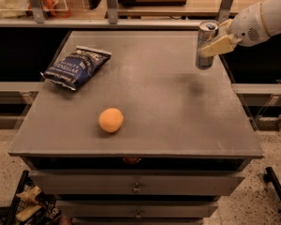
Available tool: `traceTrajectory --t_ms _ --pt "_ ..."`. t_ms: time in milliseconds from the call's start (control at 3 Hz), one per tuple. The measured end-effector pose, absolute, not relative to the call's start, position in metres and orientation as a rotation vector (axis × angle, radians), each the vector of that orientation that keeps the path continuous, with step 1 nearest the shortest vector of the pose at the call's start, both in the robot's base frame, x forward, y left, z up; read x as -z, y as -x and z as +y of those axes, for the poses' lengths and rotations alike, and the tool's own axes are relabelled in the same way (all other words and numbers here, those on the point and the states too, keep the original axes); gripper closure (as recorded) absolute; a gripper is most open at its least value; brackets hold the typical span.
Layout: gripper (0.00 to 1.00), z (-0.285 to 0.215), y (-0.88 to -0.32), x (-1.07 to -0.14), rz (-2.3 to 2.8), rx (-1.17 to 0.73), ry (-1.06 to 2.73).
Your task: Move redbull can near blue chip bag
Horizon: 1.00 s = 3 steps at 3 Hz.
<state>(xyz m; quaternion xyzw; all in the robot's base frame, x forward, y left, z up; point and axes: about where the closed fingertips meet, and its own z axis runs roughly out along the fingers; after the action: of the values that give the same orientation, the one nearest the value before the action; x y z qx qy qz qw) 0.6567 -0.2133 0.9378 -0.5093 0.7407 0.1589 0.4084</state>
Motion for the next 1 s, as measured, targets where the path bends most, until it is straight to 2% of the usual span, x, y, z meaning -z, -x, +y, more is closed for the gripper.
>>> traceTrajectory --t_ms 333,1000 --pt "1.00 -0.204 -0.664 -0.934 1.853 -0.428 1.269" --pt "1.00 -0.099 -0.694 -0.934 1.712 -0.597 1.394"
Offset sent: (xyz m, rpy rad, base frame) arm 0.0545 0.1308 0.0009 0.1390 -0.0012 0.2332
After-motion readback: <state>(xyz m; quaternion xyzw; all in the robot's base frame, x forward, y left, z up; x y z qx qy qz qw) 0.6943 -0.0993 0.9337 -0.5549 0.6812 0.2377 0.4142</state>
